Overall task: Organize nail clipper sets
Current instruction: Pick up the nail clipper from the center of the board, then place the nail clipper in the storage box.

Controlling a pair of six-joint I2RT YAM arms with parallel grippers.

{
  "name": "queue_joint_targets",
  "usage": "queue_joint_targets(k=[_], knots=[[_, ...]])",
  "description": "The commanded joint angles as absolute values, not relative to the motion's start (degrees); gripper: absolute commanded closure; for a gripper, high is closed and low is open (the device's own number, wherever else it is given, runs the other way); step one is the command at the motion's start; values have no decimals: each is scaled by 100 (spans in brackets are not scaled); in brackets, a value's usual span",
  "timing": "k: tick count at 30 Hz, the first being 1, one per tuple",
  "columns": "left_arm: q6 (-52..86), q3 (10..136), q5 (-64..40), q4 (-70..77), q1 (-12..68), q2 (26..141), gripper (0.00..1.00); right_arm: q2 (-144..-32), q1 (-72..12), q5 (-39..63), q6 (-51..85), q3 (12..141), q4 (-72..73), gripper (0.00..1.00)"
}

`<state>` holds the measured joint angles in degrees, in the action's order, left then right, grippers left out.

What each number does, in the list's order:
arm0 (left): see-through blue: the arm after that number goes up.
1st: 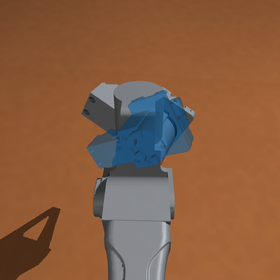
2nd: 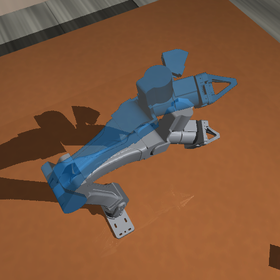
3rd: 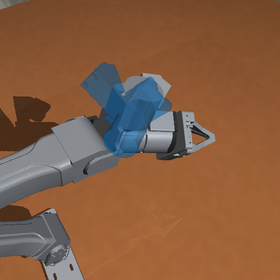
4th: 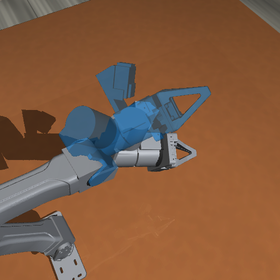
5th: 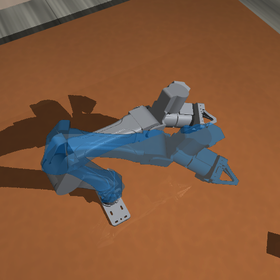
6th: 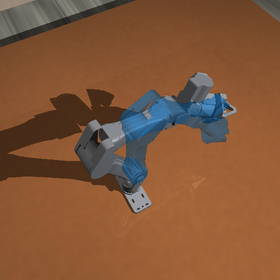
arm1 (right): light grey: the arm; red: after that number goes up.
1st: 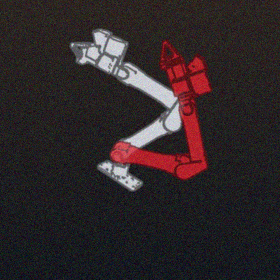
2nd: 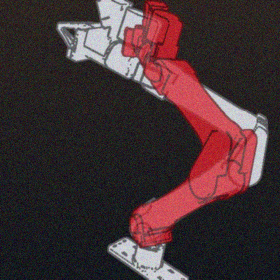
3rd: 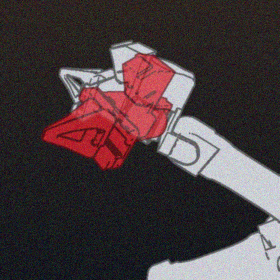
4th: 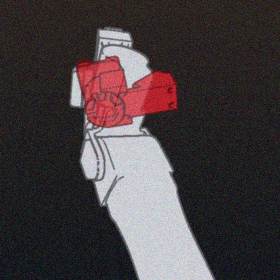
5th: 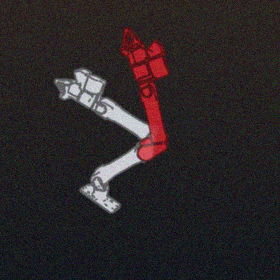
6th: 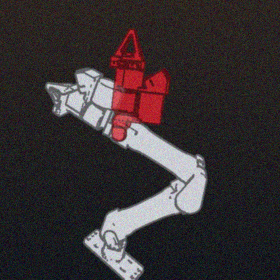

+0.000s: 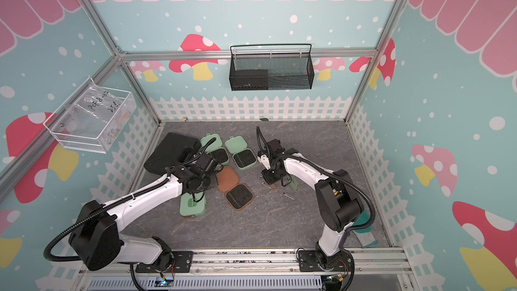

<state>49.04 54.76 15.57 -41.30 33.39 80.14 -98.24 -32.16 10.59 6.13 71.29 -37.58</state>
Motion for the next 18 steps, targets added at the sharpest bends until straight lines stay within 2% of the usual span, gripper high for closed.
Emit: queue_joint_targets(k=[1, 6, 18], knots=[[4922, 5338, 1537, -4105, 3287, 7842, 85, -9824, -3749, 1310, 969, 7339, -3860, 100], [4949, 5222, 1450, -4056, 3252, 7705, 85, -10356, -4424, 1388, 1418, 7655, -3661, 100], [4949, 4879, 1374, -4052, 3017, 7281, 85, -11362, -4992, 1566, 2152, 8055, -3209, 100]])
